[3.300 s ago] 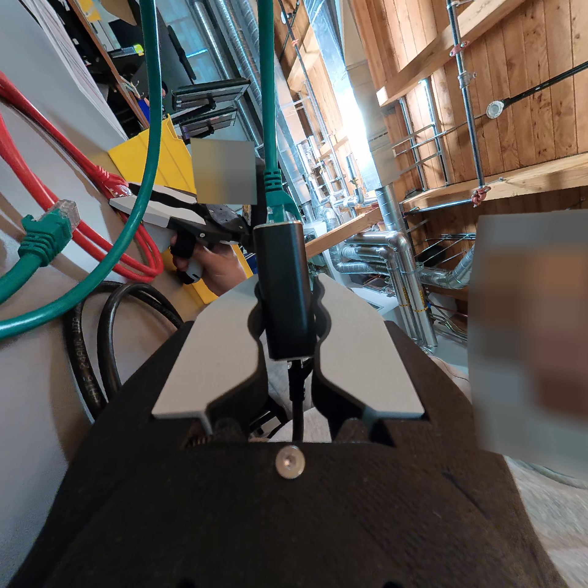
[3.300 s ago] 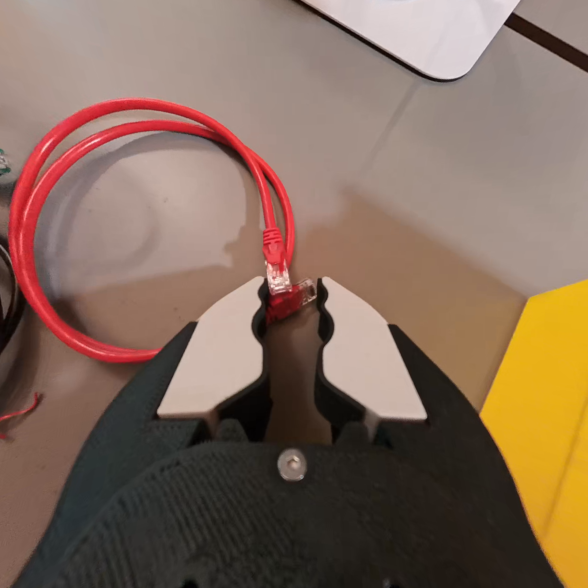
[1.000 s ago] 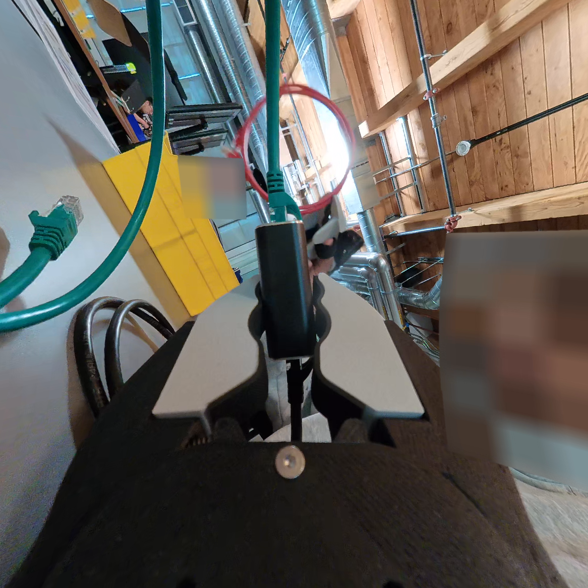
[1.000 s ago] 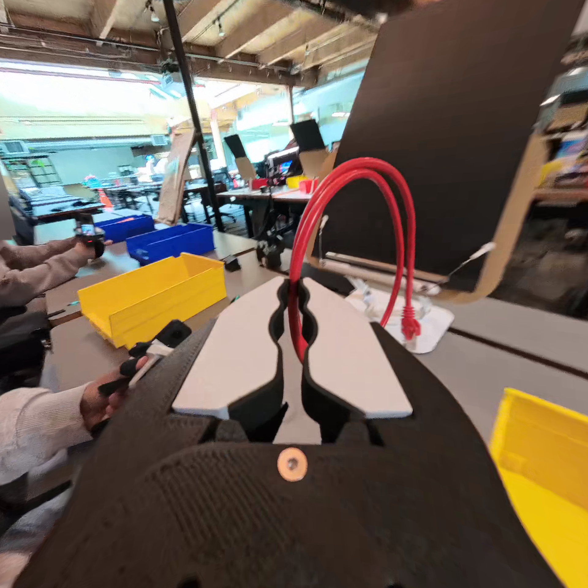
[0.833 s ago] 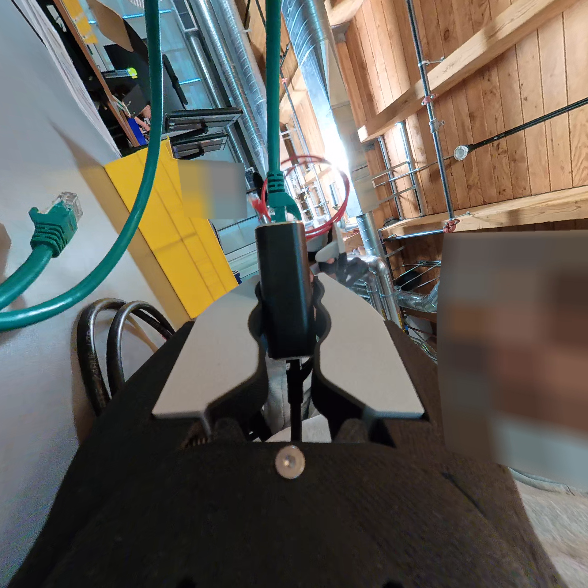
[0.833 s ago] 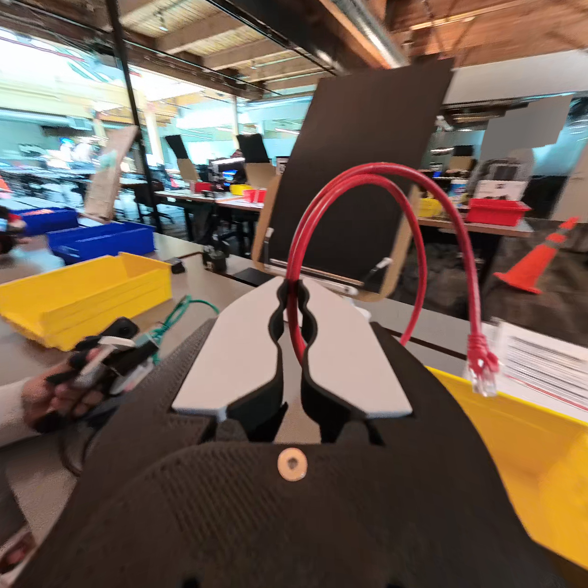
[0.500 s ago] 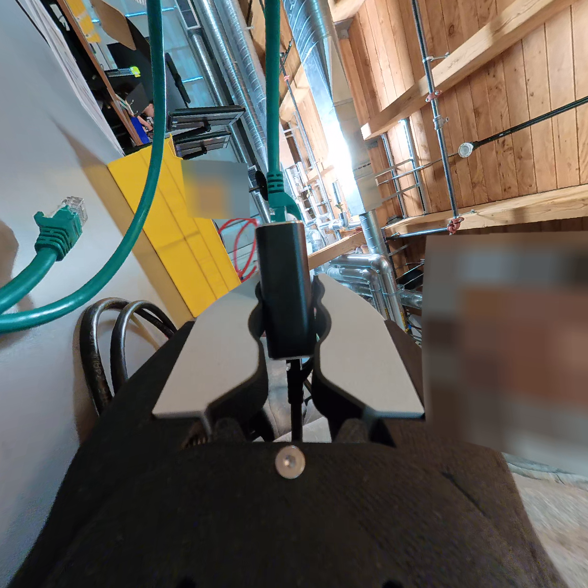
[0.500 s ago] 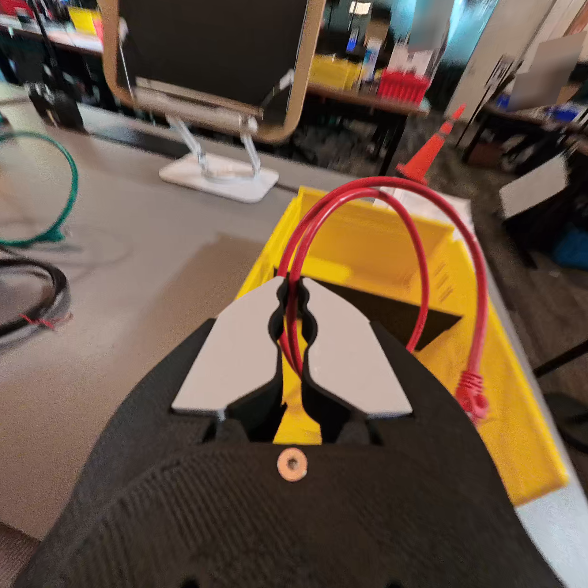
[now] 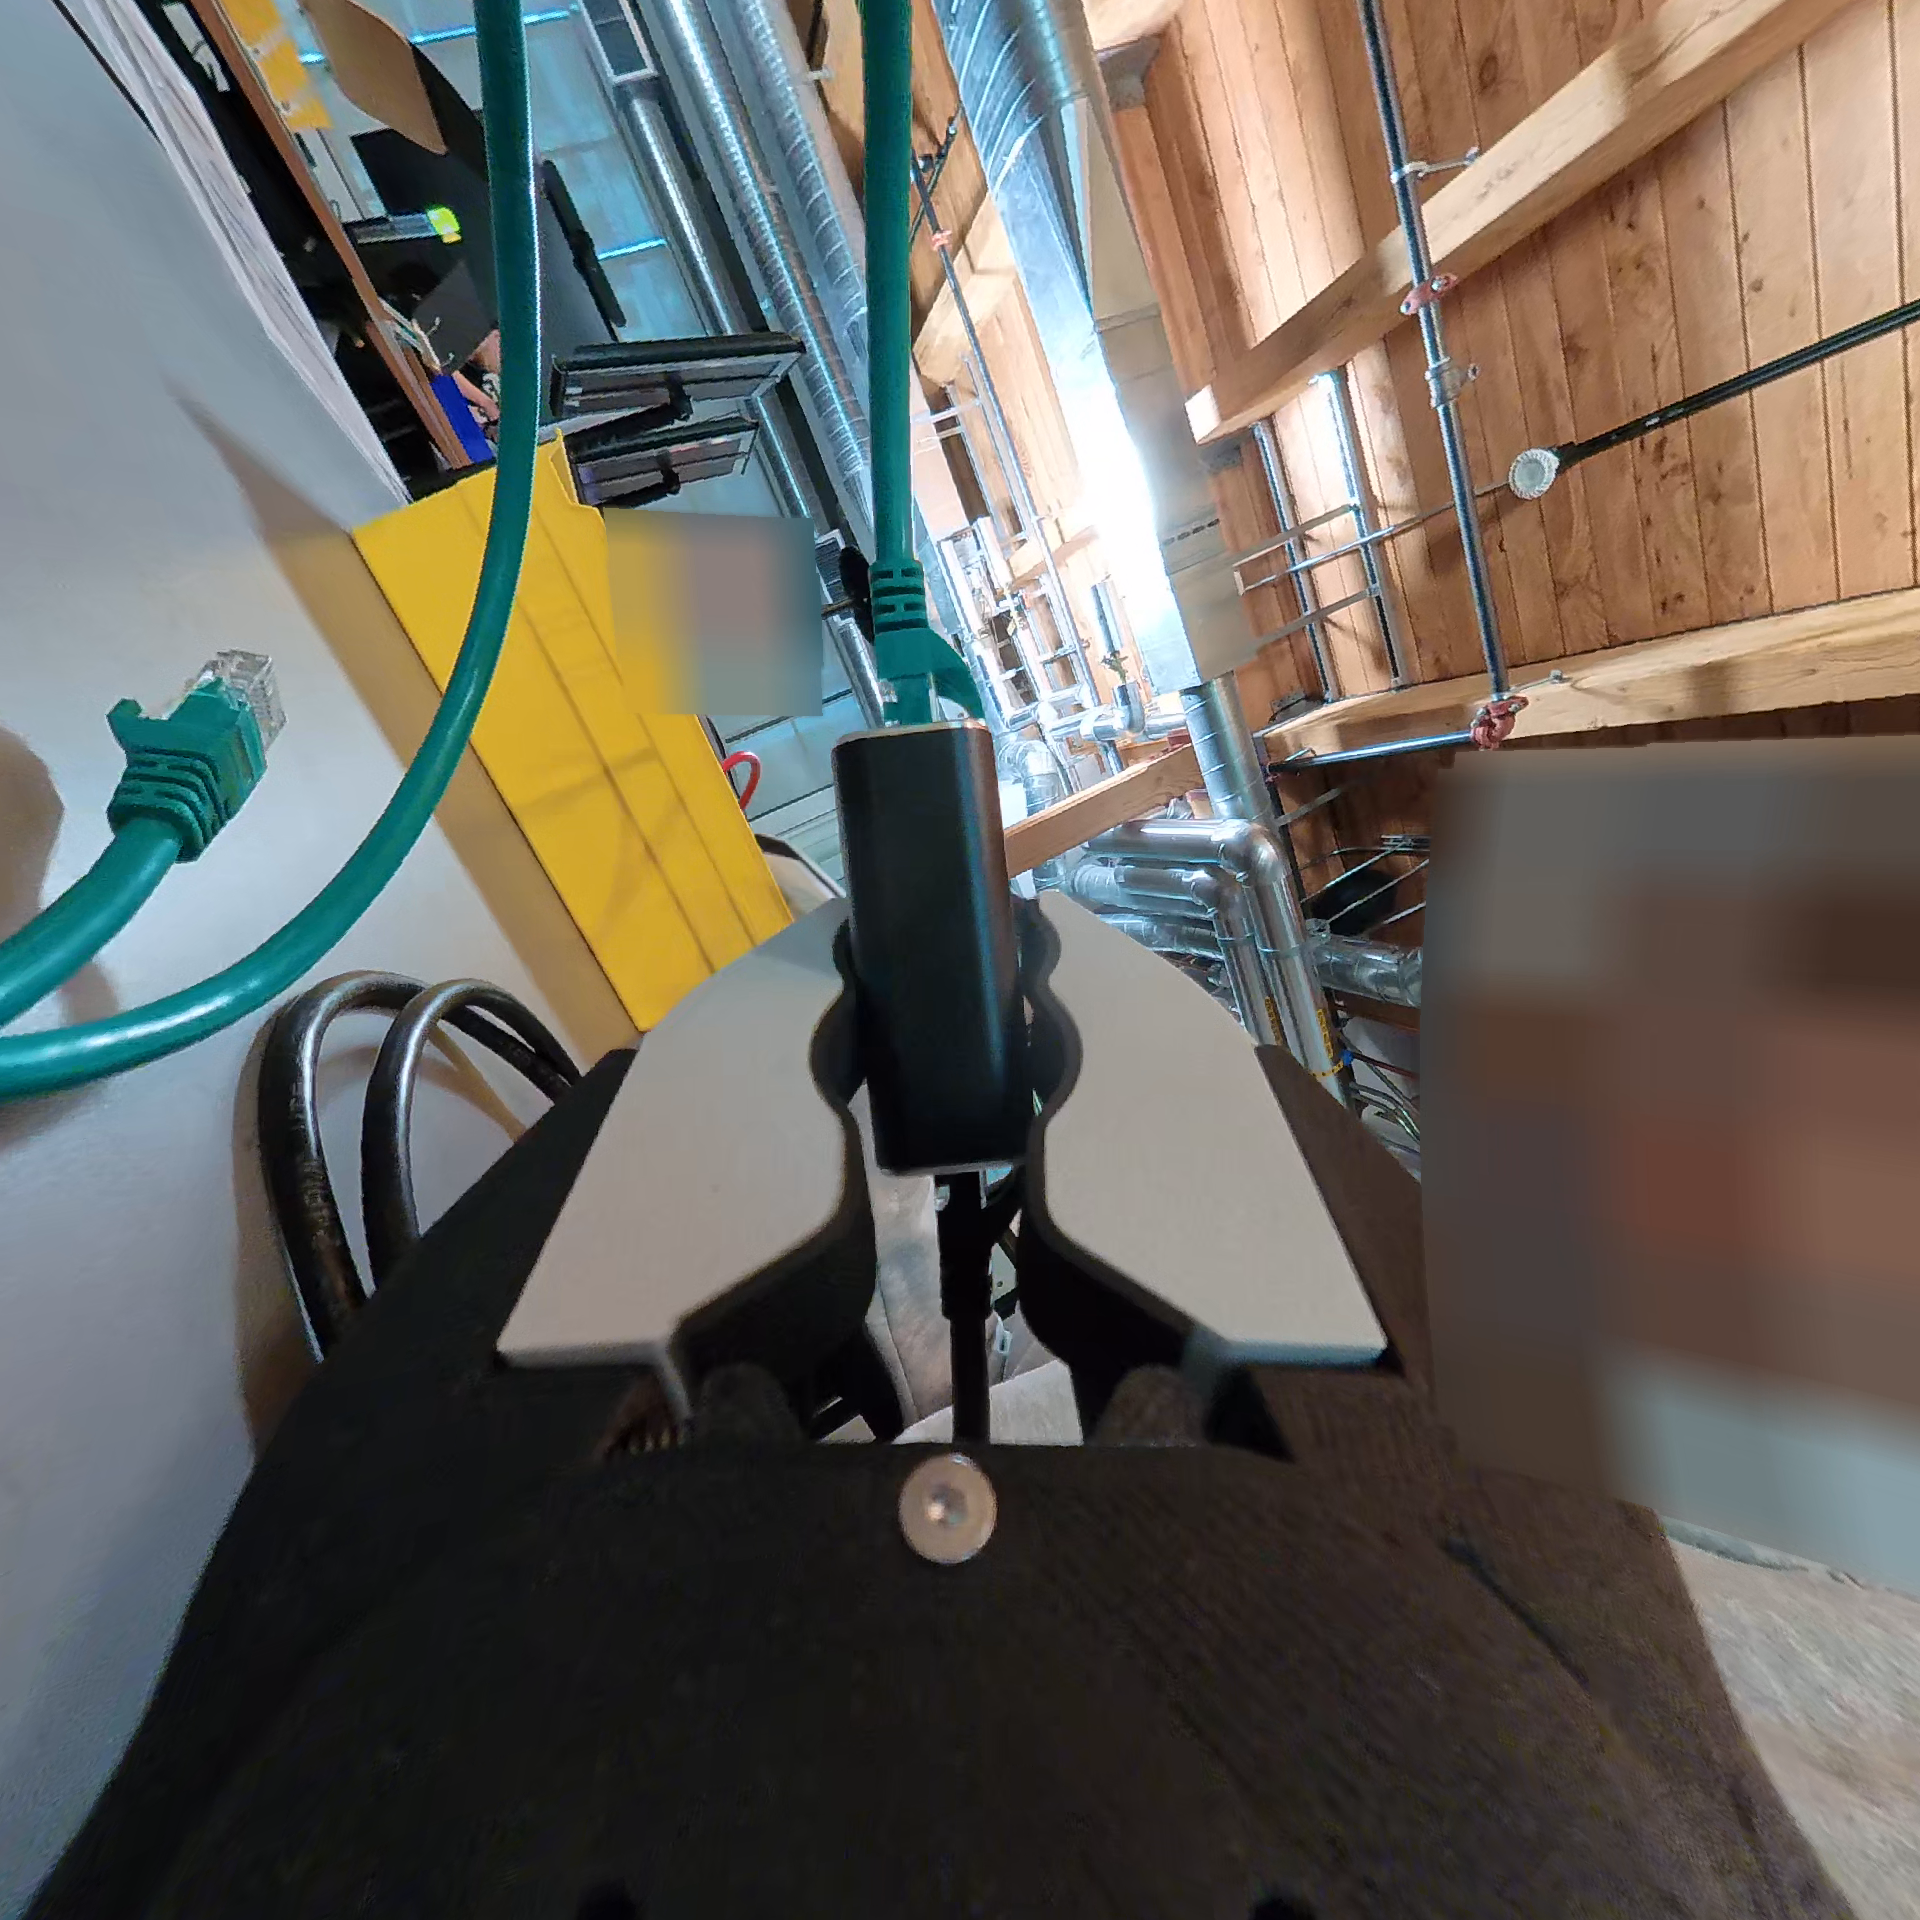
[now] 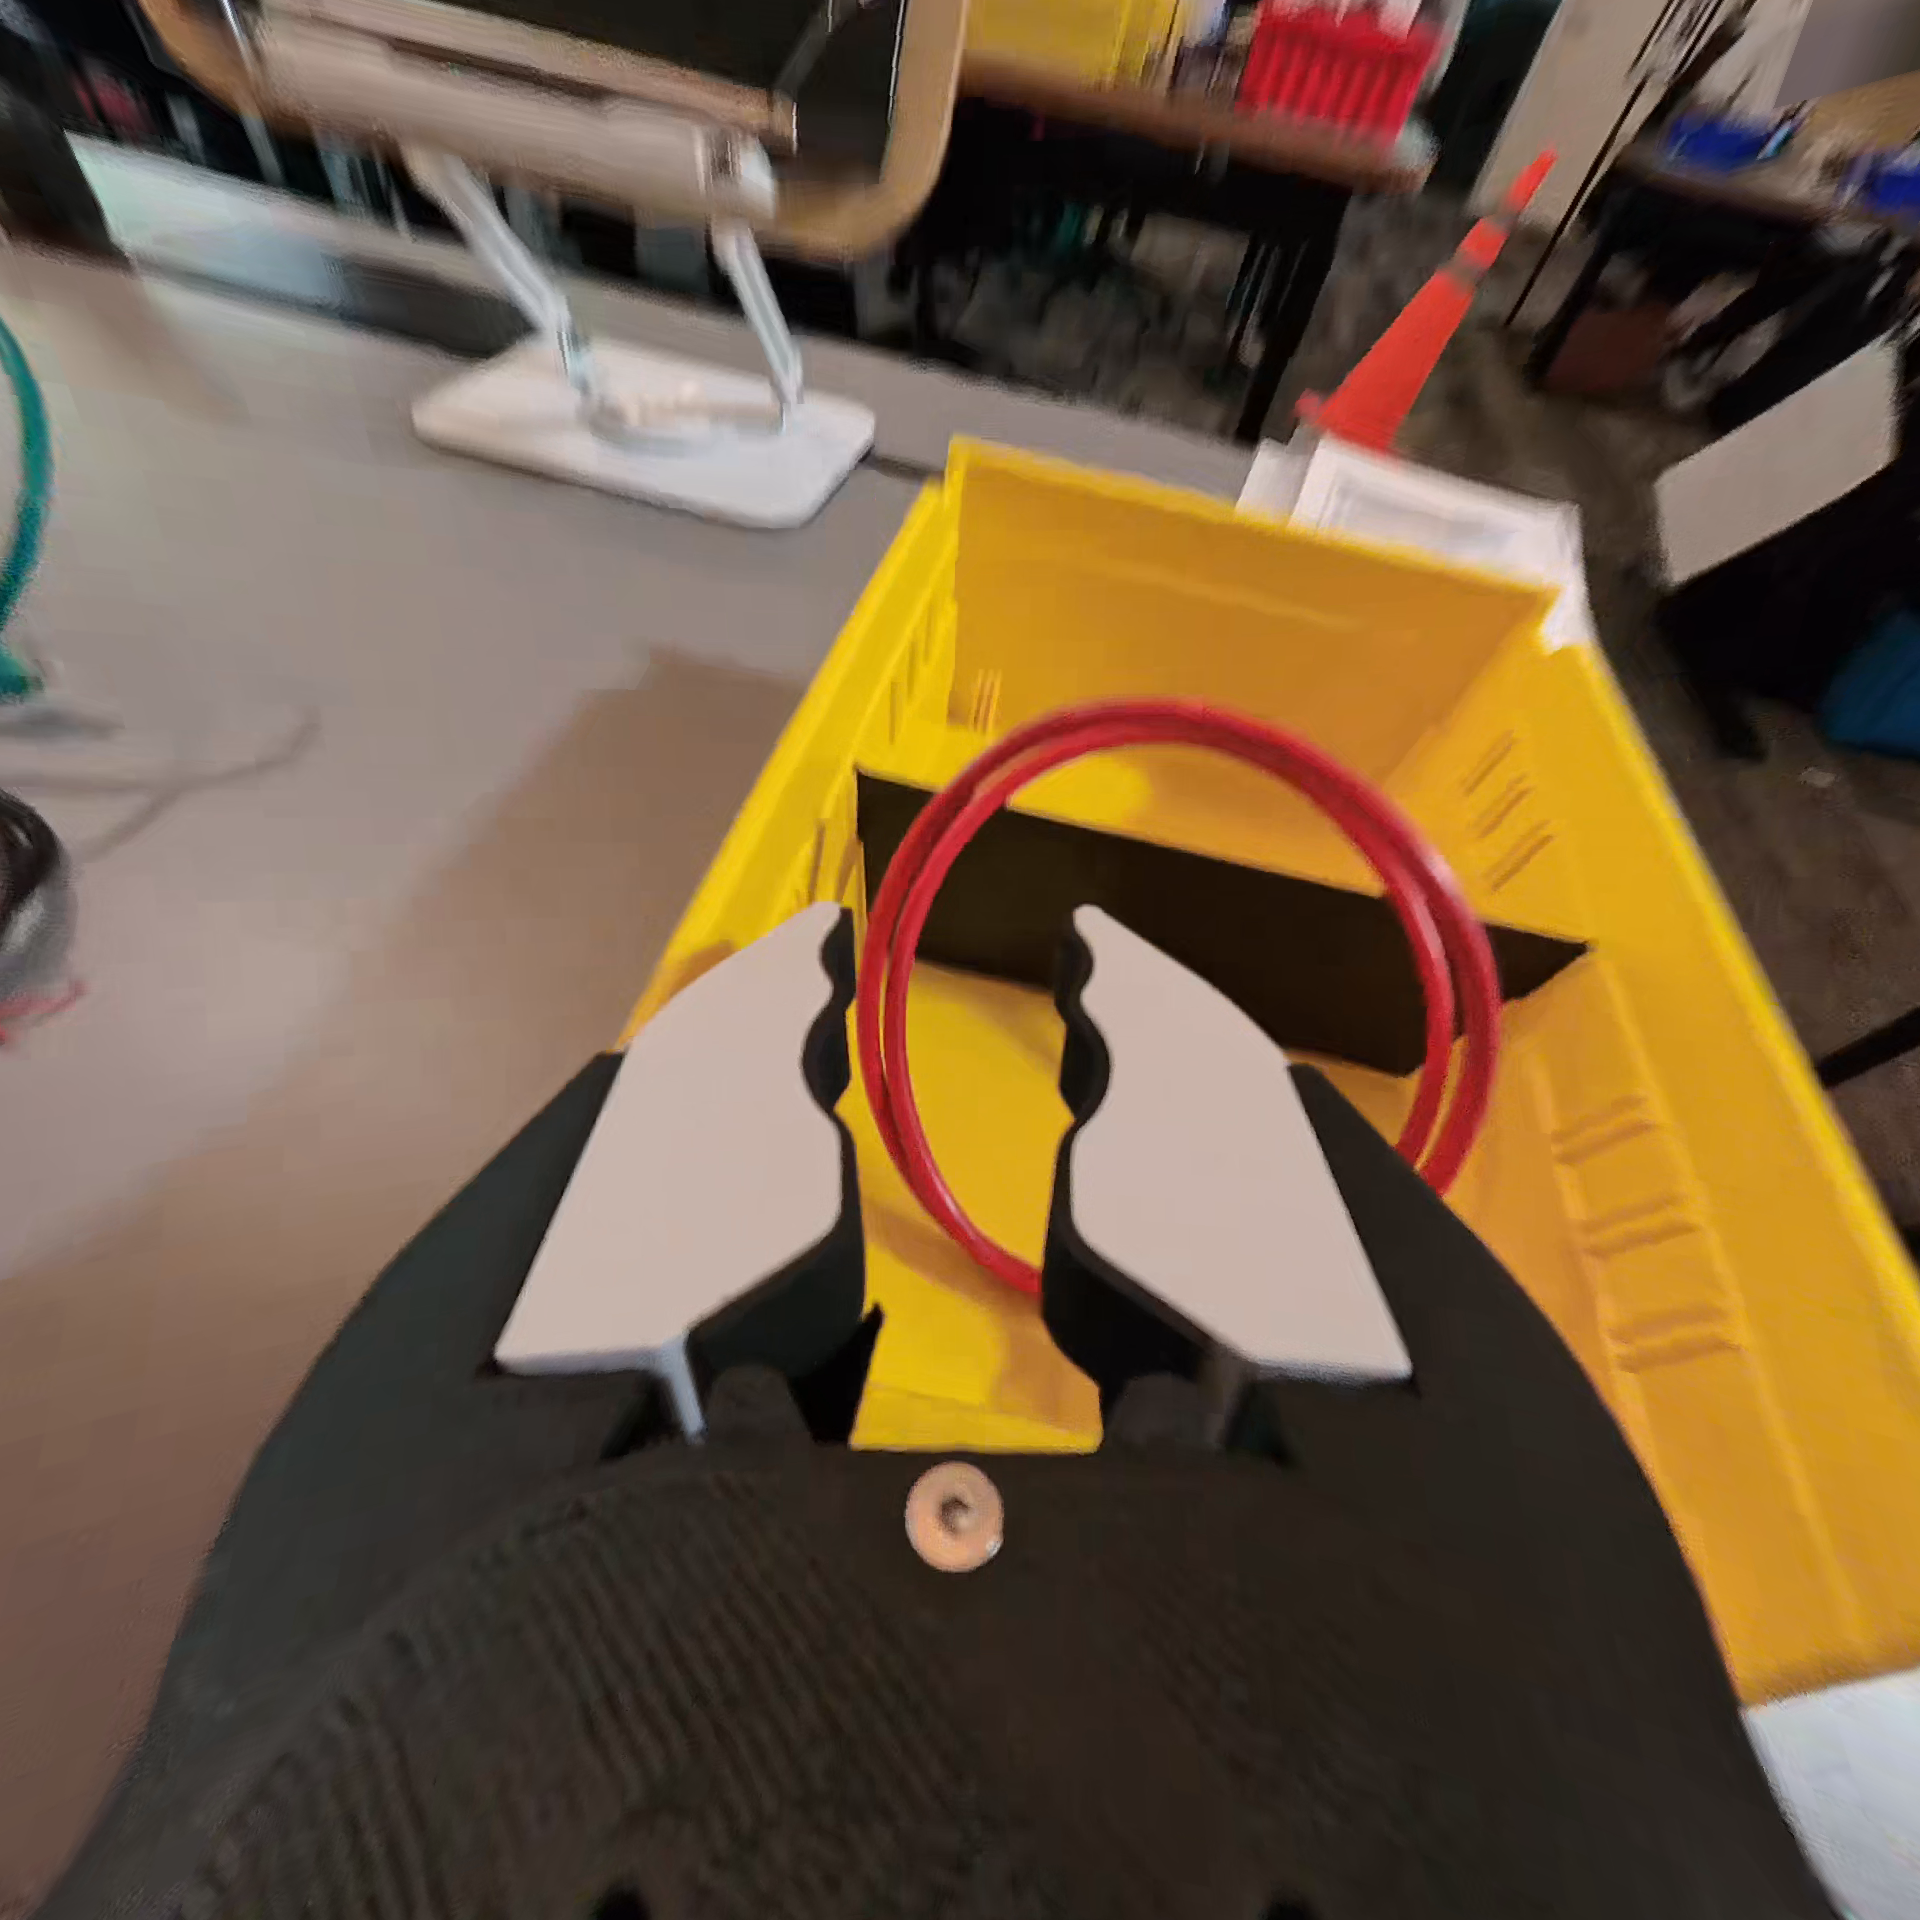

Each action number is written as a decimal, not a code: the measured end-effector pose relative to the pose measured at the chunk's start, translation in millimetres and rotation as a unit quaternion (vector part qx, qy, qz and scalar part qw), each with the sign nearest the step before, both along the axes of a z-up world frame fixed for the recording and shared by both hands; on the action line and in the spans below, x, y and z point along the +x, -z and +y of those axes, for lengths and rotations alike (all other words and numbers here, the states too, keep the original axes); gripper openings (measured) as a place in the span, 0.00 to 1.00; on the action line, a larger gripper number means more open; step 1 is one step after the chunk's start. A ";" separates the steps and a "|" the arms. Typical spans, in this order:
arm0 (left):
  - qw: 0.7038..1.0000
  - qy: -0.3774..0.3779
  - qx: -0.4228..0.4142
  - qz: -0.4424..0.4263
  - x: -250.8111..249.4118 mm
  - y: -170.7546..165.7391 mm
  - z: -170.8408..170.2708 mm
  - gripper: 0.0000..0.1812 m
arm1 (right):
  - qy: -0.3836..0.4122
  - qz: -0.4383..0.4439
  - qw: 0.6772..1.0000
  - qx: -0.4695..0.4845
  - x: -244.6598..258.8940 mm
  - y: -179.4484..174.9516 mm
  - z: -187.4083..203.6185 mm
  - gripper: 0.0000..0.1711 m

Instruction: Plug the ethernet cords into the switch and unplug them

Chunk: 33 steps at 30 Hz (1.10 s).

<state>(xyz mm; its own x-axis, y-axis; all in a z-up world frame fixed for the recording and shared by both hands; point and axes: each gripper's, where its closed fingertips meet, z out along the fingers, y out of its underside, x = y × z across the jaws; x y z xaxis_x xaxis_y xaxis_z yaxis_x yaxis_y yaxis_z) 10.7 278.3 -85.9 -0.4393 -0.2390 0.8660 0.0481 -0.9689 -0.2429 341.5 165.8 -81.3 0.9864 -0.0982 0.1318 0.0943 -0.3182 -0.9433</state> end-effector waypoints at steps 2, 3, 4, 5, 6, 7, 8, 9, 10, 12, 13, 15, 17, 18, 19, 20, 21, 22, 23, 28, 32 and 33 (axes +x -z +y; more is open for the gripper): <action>1.000 0.000 0.001 0.000 0.4 0.0 -0.3 0.15 | -0.010 -0.003 0.997 0.075 -12.0 -29.8 -3.8 0.20; 1.000 0.001 0.002 0.001 0.9 0.1 -0.7 0.15 | -0.024 -0.001 0.993 0.115 -23.0 -44.2 -5.6 0.18; 1.000 0.002 0.003 0.003 1.8 0.5 -1.4 0.15 | -0.040 0.003 0.988 0.152 -36.5 -56.7 -7.0 0.17; 1.000 0.003 0.007 0.006 3.0 0.7 -2.6 0.15 | -0.061 0.009 0.981 0.183 -52.7 -66.5 -7.6 0.15; 1.000 0.005 0.014 0.011 4.7 0.8 -4.2 0.15 | -0.085 0.014 0.975 0.205 -71.1 -72.6 -7.1 0.14; 1.000 0.007 0.023 0.017 6.6 1.0 -6.3 0.15 | -0.112 0.017 0.970 0.216 -91.2 -74.7 -5.0 0.13; 0.999 0.009 0.035 0.024 8.9 1.4 -8.8 0.15 | -0.141 0.017 0.966 0.216 -112.9 -72.3 -1.4 0.13; 0.998 0.013 0.048 0.032 11.3 1.7 -11.8 0.15 | -0.173 0.015 0.963 0.204 -135.5 -65.2 3.5 0.12; 0.997 0.017 0.062 0.040 14.0 2.0 -15.1 0.15 | -0.204 0.012 0.962 0.181 -157.7 -54.6 9.2 0.12; 0.994 0.027 0.093 0.057 19.7 3.4 -22.6 0.15 | -0.256 0.006 0.957 0.132 -196.5 -31.3 18.9 0.13; 0.991 0.033 0.109 0.066 22.7 4.4 -26.7 0.15 | -0.277 0.004 0.954 0.116 -211.8 -22.6 22.5 0.14; 0.986 0.043 0.141 0.080 28.2 5.9 -34.9 0.15 | -0.313 0.020 0.944 0.100 -236.8 -11.0 27.4 0.17; 0.980 0.049 0.172 0.092 32.5 7.1 -42.5 0.15 | -0.355 0.068 0.929 0.082 -257.9 -2.1 29.7 0.16; 0.976 0.053 0.186 0.097 34.2 7.5 -45.9 0.15 | -0.372 0.094 0.921 0.070 -265.2 2.5 31.7 0.12; 0.974 0.055 0.197 0.100 35.8 7.8 -48.9 0.15 | -0.386 0.119 0.913 0.058 -270.3 6.6 35.0 0.12; 0.971 0.058 0.207 0.104 36.9 8.3 -51.3 0.15 | -0.401 0.142 0.904 0.050 -273.7 9.4 39.2 0.14; 0.969 0.059 0.216 0.107 37.9 8.7 -53.1 0.15 | -0.410 0.166 0.896 0.045 -274.4 9.9 45.2 0.16; 0.967 0.060 0.222 0.110 38.4 9.3 -54.4 0.15 | -0.417 0.193 0.887 0.048 -273.4 7.7 52.1 0.15; 0.966 0.060 0.227 0.112 38.8 9.7 -55.5 0.15 | -0.428 0.222 0.874 0.056 -272.6 3.0 58.3 0.14; 0.952 0.066 0.265 0.136 41.8 15.8 -61.9 0.16 | -0.479 0.318 0.815 0.075 -279.6 -11.3 76.7 0.15; 0.936 0.067 0.306 0.161 44.5 22.6 -67.3 0.17 | -0.499 0.348 0.791 0.066 -291.7 -10.7 69.8 0.17; 0.934 0.064 0.312 0.163 44.6 22.5 -67.5 0.17 | -0.499 0.353 0.789 0.066 -292.1 -11.3 68.8 0.17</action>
